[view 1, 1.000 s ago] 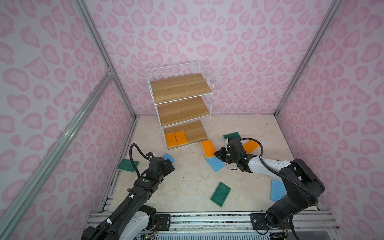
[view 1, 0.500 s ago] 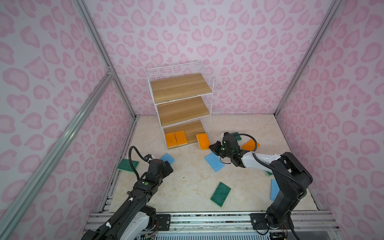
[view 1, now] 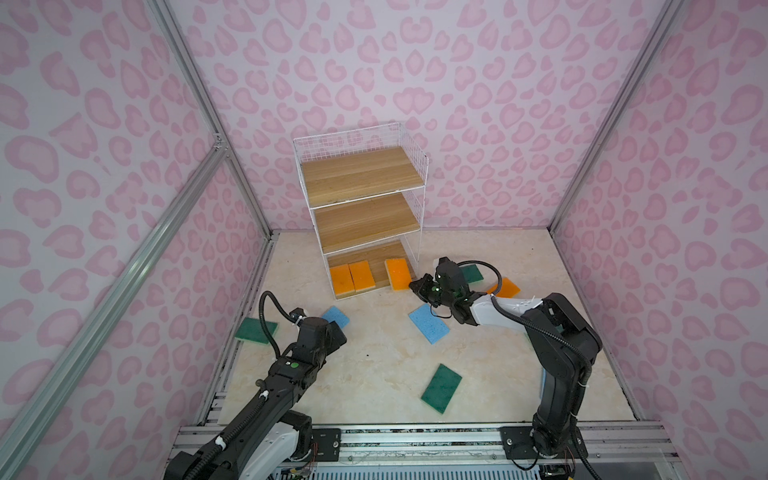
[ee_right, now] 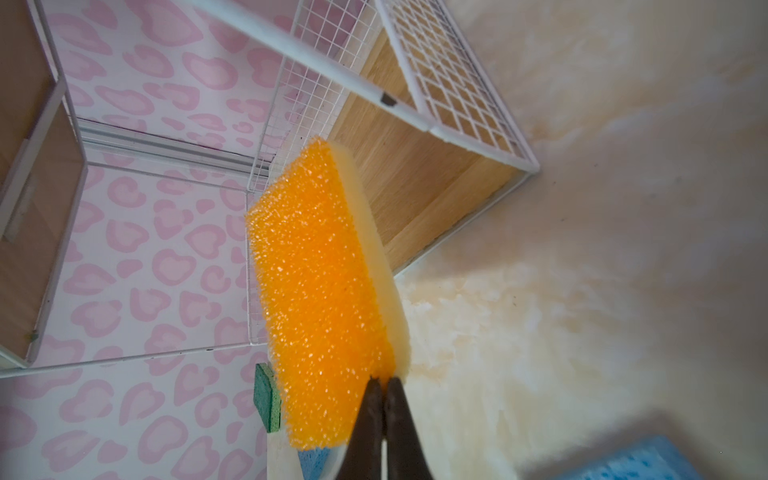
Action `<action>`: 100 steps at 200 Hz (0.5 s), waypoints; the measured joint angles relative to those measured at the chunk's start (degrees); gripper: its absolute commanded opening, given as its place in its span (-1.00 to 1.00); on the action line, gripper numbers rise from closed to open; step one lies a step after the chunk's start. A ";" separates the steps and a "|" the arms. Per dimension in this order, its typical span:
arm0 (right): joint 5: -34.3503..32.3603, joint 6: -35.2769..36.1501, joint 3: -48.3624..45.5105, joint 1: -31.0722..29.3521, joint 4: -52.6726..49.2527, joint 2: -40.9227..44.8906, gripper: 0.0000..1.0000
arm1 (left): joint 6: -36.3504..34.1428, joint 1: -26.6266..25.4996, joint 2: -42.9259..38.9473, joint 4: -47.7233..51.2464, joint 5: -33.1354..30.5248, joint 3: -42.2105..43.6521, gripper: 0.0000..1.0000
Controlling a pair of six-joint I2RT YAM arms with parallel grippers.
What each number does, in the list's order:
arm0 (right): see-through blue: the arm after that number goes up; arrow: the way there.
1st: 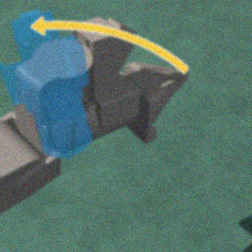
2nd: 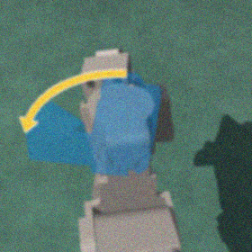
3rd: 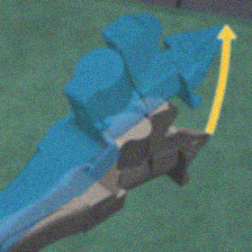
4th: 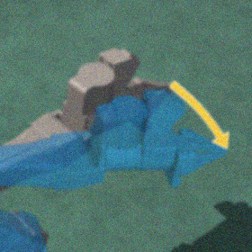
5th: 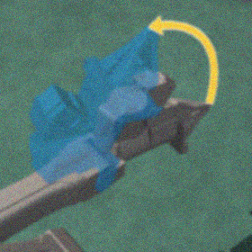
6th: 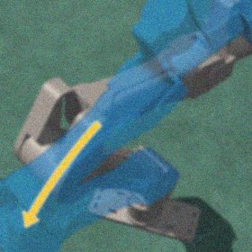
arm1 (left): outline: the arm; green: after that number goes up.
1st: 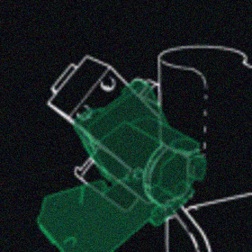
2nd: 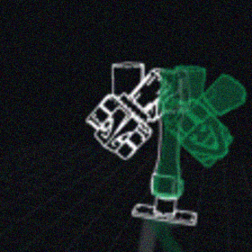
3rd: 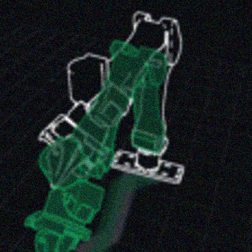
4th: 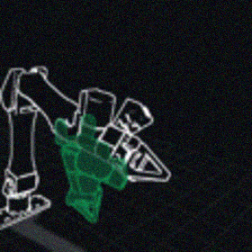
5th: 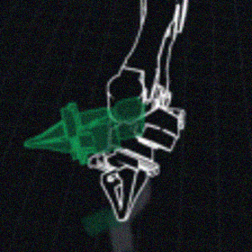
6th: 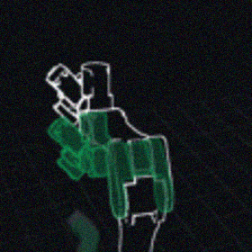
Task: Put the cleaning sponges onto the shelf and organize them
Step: 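Carry the held orange sponge to the bottom shelf with right gripper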
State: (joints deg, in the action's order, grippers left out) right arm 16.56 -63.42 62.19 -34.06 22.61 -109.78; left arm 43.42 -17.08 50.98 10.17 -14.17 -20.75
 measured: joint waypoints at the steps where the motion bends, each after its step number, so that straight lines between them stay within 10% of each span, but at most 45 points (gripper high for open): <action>1: -0.02 0.02 0.11 0.00 -0.02 -0.09 -1.00 | 0.00 0.00 0.00 0.00 0.00 0.00 0.91; 100: -2.14 4.42 13.84 -1.46 -6.40 -10.32 -1.00 | -0.04 0.00 0.00 -0.83 -0.20 0.17 0.91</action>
State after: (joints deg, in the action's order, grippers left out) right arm 14.41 -59.00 76.03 -35.53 16.21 -120.09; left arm 43.38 -17.08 50.98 9.34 -14.37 -20.58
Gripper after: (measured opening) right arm 0.049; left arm 0.954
